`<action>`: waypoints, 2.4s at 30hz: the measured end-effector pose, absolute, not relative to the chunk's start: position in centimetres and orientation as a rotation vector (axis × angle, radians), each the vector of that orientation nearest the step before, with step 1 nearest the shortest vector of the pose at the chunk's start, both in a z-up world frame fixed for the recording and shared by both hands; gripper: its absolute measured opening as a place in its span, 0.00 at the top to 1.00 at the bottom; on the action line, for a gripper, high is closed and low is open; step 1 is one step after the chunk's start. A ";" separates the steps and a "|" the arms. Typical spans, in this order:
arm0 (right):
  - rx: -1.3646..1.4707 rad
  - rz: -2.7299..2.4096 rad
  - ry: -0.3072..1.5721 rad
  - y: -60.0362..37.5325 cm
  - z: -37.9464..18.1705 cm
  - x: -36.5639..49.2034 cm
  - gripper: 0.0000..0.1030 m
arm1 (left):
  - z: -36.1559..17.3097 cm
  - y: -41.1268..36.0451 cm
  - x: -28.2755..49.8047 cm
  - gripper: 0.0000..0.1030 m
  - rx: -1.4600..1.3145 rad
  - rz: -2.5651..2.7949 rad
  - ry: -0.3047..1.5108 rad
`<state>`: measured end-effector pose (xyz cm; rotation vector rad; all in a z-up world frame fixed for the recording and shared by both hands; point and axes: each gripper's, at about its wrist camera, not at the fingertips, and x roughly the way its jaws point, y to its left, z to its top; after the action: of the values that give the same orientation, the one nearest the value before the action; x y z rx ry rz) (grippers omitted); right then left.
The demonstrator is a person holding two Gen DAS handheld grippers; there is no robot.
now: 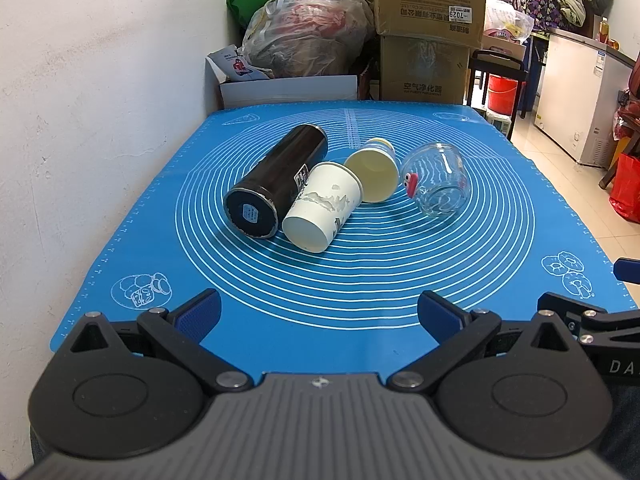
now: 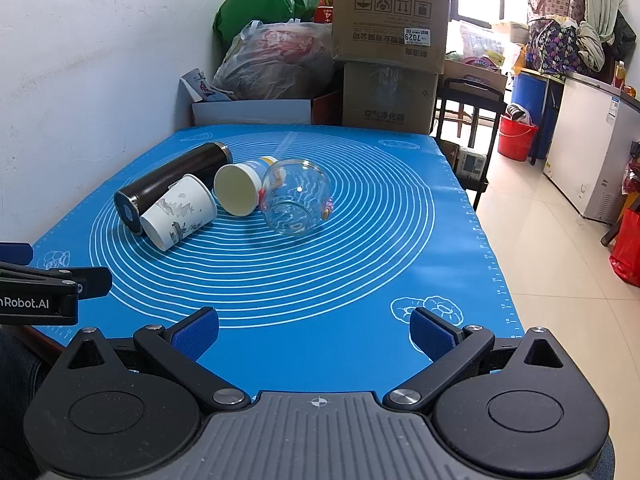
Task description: Flip cup upside down
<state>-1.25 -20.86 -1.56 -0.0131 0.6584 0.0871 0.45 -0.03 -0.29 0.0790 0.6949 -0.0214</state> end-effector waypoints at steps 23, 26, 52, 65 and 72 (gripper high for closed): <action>-0.010 0.088 0.659 -20.9 -1.5 -1.3 0.00 | -0.3 0.0 0.5 0.00 0.081 -0.020 0.693; -0.009 0.087 0.659 -21.0 -1.6 -1.2 0.00 | -0.3 0.0 0.6 0.00 0.083 -0.020 0.693; 0.023 0.061 0.669 -22.1 -2.4 1.3 0.00 | -4.1 -0.7 9.0 0.00 0.211 -0.120 0.599; 0.044 0.040 0.714 -23.1 -4.3 3.9 0.00 | -7.5 -2.4 15.1 0.10 0.327 -0.159 0.636; 0.059 0.035 0.727 -23.6 -5.0 4.8 0.00 | -7.9 -2.0 16.2 0.20 0.313 -0.080 0.671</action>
<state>4.80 -23.63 -5.05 0.0594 0.7273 0.0354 16.20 -2.05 -7.92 0.3131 0.6710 -0.0799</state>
